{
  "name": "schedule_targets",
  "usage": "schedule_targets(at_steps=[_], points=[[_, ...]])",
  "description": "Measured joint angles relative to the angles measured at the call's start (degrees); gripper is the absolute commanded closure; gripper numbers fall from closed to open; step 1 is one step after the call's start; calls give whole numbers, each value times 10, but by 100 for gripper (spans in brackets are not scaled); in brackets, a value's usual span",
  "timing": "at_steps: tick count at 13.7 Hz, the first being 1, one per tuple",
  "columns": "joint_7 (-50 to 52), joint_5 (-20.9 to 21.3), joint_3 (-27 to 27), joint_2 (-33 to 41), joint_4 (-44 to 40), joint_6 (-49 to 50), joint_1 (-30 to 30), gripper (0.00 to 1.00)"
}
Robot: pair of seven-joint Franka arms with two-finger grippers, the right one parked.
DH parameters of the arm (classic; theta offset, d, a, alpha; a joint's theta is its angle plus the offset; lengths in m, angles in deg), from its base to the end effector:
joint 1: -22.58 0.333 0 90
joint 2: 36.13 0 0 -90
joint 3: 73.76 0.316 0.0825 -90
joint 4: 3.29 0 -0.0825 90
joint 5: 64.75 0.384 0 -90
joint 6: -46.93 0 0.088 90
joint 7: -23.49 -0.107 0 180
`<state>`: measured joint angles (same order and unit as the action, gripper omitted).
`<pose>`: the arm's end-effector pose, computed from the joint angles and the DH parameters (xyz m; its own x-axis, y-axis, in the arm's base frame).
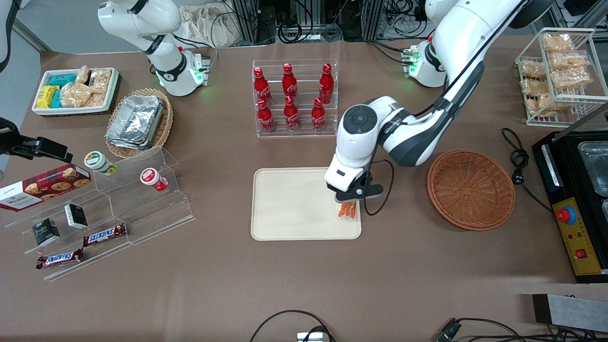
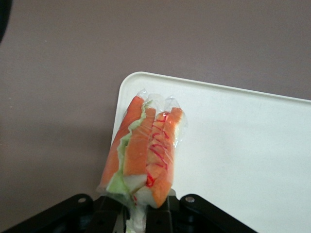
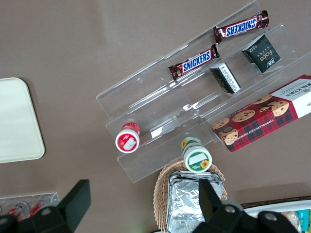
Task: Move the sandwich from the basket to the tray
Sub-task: 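Lower the sandwich onto the cream tray and open the left gripper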
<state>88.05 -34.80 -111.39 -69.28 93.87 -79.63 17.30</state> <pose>0.5401 -0.4067 0.3209 0.9783 0.1690 0.1195 0.1676 -0.9856 0.0220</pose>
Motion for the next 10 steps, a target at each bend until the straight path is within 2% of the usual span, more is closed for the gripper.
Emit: schedule_targets(at_steps=[7,10], points=[[5,15,0,-63,-34,0,-17,98],[12,37,2,-81,-37,0,-32,97]])
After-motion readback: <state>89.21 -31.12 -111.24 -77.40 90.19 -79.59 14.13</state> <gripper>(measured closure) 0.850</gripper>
